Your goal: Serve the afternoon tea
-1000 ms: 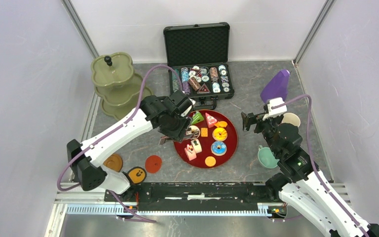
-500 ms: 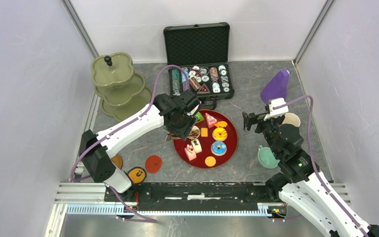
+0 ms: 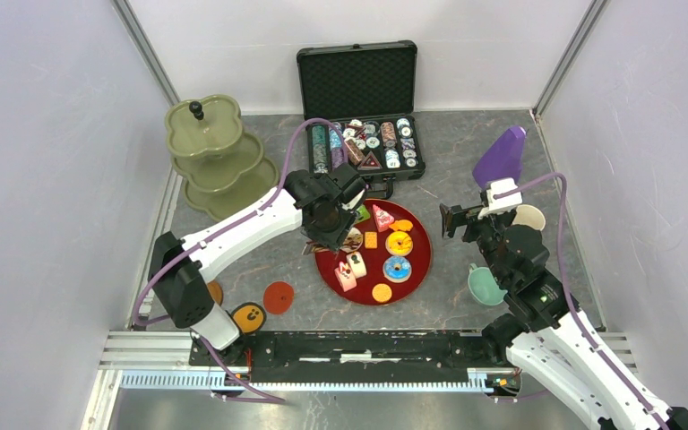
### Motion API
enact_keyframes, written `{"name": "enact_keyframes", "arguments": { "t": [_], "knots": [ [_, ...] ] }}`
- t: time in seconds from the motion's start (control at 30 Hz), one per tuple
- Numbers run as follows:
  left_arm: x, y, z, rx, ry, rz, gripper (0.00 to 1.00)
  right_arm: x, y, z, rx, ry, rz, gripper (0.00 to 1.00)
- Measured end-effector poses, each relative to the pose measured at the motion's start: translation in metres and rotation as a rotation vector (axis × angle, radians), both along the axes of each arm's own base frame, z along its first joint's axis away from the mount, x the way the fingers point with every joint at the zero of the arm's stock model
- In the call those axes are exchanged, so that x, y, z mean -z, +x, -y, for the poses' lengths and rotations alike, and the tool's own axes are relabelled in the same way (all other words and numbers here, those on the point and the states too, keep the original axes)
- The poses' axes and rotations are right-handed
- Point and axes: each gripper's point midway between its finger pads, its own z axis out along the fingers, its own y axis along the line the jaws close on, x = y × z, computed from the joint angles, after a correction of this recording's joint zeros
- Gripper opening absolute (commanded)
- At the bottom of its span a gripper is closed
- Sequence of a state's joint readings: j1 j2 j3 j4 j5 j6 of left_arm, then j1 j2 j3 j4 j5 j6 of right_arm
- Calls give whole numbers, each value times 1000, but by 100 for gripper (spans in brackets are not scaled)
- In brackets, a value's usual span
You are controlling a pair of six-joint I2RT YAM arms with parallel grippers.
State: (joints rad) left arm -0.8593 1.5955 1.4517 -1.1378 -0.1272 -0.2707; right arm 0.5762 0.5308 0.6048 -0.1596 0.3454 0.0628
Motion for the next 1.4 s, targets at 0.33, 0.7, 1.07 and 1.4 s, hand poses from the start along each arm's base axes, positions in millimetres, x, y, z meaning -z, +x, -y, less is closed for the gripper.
{"name": "enact_keyframes", "arguments": {
  "t": [0.33, 0.7, 1.07, 1.4],
  "knots": [
    [-3, 4, -3, -8, 9, 28, 35, 1, 0, 0, 0, -2, -3, 98],
    [-29, 8, -9, -23, -30, 109, 33, 4, 1, -1, 0, -7, -12, 98],
    [-63, 24, -47, -116, 20, 277, 34, 8, 3, -2, 0, -17, -26, 98],
    [-103, 75, -109, -327, 165, 475, 34, 10, 3, -2, -1, -17, -28, 98]
  ]
}}
